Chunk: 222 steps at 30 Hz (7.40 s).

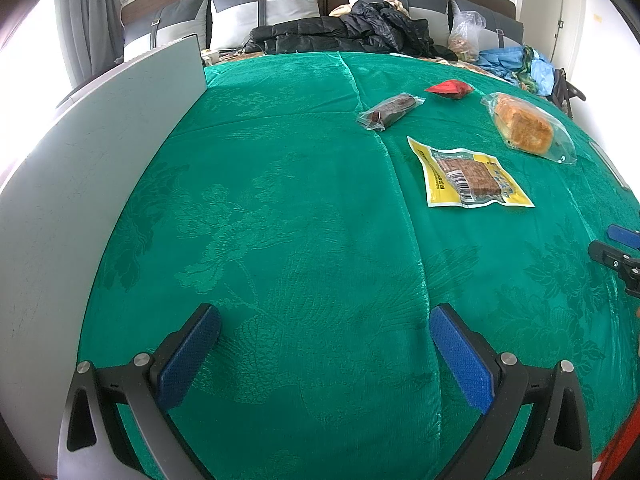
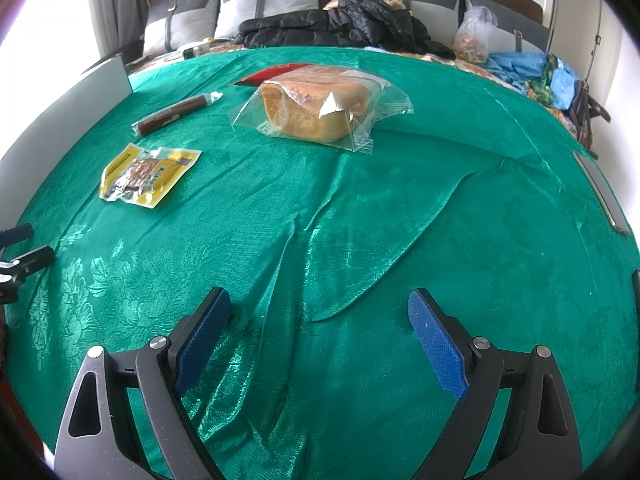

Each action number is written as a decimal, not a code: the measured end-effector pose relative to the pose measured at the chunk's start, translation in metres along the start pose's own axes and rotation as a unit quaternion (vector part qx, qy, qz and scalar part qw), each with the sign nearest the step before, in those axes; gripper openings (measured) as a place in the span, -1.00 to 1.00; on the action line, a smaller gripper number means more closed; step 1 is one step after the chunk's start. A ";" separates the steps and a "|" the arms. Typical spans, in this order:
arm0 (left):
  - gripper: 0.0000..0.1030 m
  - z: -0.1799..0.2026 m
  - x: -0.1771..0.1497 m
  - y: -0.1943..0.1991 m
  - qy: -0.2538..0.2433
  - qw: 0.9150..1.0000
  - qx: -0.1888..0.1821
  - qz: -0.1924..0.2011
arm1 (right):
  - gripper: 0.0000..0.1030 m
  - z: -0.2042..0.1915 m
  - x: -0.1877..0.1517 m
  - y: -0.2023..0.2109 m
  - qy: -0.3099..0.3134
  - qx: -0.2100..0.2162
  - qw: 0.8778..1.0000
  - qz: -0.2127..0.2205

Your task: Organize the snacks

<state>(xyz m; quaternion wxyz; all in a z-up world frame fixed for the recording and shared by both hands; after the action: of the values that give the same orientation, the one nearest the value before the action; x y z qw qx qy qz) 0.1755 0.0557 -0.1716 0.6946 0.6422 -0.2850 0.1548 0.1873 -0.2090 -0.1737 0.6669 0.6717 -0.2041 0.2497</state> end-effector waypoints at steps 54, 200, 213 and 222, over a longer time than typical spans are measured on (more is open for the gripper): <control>0.80 -0.007 0.035 0.003 -0.015 0.997 -0.045 -0.068 | 0.83 0.002 -0.003 -0.002 -0.004 0.001 1.000 -0.001; 1.00 -0.052 0.019 -0.017 0.053 0.998 0.038 -0.005 | 0.72 -0.038 -0.013 0.003 0.009 0.018 1.000 0.006; 1.00 -0.052 0.019 -0.017 0.053 0.998 0.038 -0.005 | 0.72 -0.036 -0.014 0.003 0.009 0.015 1.000 0.005; 1.00 -0.052 0.019 -0.017 0.053 0.998 0.039 -0.005 | 0.72 -0.037 -0.014 0.002 0.010 0.015 1.000 0.005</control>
<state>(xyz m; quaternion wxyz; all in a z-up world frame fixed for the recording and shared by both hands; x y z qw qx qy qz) 0.2105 0.1020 -0.1744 0.6840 0.6610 -0.2385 0.1957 0.1725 -0.1727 -0.1807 0.6575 0.6781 -0.1972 0.2626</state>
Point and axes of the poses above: each gripper's, at about its wrist camera, not at the fingertips, and y roughly against the way its jaws point, z to its right, x to its top, the point moved 7 cm from there along -y, roughly the way its jaws point
